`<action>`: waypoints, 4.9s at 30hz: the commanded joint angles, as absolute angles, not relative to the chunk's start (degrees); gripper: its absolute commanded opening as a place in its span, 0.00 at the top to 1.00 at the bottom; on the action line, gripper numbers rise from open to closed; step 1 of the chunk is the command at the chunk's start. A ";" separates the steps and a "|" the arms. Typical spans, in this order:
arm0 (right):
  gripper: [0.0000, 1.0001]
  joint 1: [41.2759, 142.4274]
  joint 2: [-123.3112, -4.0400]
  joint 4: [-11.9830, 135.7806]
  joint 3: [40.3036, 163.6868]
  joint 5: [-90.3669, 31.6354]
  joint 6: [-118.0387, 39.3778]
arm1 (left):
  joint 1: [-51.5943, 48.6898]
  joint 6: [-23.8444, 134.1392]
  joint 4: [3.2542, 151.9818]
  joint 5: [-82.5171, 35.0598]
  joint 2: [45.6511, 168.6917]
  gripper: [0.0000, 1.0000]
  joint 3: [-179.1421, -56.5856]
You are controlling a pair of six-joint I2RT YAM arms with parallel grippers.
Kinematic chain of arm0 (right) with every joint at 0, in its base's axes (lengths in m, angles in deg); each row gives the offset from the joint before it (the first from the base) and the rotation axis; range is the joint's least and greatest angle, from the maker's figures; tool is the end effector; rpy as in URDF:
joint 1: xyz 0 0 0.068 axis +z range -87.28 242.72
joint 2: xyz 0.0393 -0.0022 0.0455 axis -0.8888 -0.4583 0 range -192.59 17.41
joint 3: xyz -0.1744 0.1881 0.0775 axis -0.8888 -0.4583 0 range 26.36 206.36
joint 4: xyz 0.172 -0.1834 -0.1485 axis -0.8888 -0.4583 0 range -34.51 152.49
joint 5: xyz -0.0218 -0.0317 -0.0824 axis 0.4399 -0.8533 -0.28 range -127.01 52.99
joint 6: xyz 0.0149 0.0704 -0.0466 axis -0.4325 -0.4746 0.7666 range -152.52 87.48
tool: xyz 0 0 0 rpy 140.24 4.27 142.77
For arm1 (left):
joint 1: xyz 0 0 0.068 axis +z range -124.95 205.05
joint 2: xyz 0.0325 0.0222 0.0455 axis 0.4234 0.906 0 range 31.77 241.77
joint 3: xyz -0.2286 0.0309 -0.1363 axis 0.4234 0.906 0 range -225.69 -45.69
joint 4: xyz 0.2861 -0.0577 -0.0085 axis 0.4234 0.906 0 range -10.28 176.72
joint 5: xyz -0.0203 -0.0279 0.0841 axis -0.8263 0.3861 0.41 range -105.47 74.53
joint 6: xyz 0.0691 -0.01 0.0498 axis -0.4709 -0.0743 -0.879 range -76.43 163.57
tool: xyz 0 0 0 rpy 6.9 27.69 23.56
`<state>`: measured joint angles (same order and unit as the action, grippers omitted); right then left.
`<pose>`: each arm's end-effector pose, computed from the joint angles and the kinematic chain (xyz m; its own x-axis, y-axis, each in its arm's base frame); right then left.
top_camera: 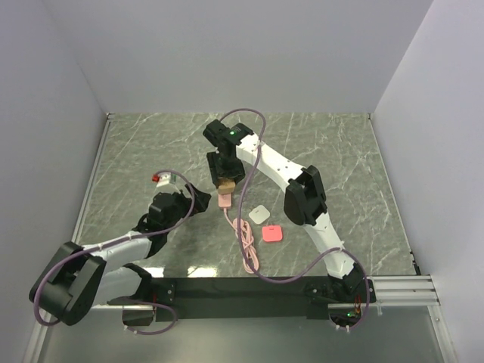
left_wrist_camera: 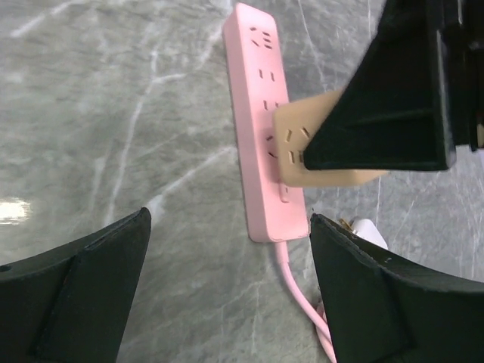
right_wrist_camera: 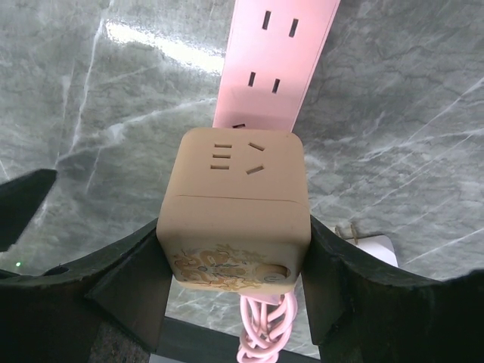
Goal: Insert the plug
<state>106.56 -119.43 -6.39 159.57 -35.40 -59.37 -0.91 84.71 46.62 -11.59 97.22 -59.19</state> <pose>0.3840 0.3718 0.1904 -0.9293 -0.2662 -0.2560 -0.3122 0.9365 0.1596 0.2469 -0.1144 0.1193 -0.4683 -0.5021 -0.7271 0.0944 0.7897 -0.6061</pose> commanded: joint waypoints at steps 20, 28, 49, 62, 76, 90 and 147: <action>1.00 102.98 -88.60 15.38 129.74 -45.44 -54.31 | -14.41 81.71 48.85 0.61 122.10 0.19 -77.50; 1.00 98.94 -76.57 23.55 116.81 -42.99 -53.00 | -17.40 83.29 62.39 7.64 130.72 0.32 -88.67; 1.00 88.13 -66.45 40.07 107.67 -20.75 -46.23 | -29.69 118.59 97.71 22.56 137.58 1.00 -101.94; 1.00 88.30 -62.75 42.72 103.62 -16.26 -47.11 | -42.19 138.68 88.72 23.74 136.52 1.00 -100.79; 1.00 88.39 -59.42 39.73 100.20 -23.82 -47.63 | -38.76 125.58 75.15 17.92 134.26 0.06 -97.03; 1.00 91.89 -56.77 27.79 98.16 -33.21 -50.00 | -32.44 100.62 63.64 18.12 105.70 0.01 -77.43; 1.00 104.30 -94.57 -1.05 120.49 -38.76 -51.41 | -16.00 76.61 40.44 -3.87 97.15 0.01 -60.28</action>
<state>104.57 -93.42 -1.38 118.65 -37.72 -51.30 -16.23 76.19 43.91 -2.60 96.56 -59.83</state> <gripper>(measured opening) 0.671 0.994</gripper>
